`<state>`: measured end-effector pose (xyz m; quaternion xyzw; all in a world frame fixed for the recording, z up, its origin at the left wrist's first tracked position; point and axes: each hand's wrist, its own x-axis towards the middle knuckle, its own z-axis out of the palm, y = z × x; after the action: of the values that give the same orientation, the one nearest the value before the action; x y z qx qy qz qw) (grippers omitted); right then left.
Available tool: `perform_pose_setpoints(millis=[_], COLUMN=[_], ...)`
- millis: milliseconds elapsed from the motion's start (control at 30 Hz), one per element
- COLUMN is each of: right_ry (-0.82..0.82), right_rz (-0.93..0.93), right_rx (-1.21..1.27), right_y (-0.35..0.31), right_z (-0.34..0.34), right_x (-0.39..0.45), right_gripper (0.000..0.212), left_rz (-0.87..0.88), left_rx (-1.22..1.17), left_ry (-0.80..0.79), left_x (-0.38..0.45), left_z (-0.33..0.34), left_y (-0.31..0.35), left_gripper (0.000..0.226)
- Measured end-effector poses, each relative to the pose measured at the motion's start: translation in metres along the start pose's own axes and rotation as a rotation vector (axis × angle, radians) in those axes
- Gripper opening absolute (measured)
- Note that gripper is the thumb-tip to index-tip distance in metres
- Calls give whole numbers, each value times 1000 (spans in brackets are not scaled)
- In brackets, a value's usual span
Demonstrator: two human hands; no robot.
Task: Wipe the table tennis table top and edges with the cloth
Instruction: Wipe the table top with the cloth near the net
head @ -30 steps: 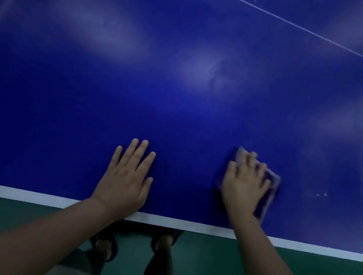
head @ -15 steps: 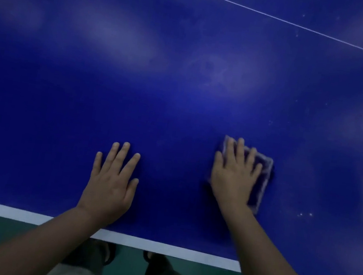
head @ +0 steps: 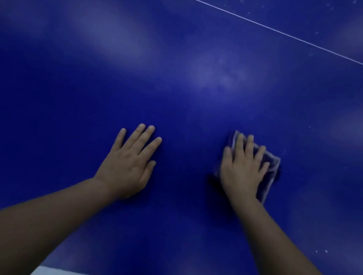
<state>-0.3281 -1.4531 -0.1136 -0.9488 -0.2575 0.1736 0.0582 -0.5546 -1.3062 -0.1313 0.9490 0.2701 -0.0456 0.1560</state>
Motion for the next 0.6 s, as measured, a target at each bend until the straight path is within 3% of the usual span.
perform_pose_setpoints(millis=[67,167,333,467,533,600], right_ry=[48,55,-69,28,89,105], right_rz=[-45,-385,-512,-183,26,65], right_rx=[-3,-87,-162,-127,-47,-6], right_y=[-54,-89,-2,24,-7,-52], right_z=[9,37,31,2,-12,-14], right_x=[15,-33,-83,2,62,103], right_gripper=[55,55,53,59,57,56], left_rz=[32,80,95,95,101,95], left_rx=[18,23,13,11,4,2], left_ry=[-14,-16,-28,-27,-19,-5], left_x=[23,53,91,114,123,131], left_z=[-7,-15,-25,-29,-30,-29], left_y=[-9,-18,-23,-25,-23,-21], left_gripper=[63,64,65,66,66,65])
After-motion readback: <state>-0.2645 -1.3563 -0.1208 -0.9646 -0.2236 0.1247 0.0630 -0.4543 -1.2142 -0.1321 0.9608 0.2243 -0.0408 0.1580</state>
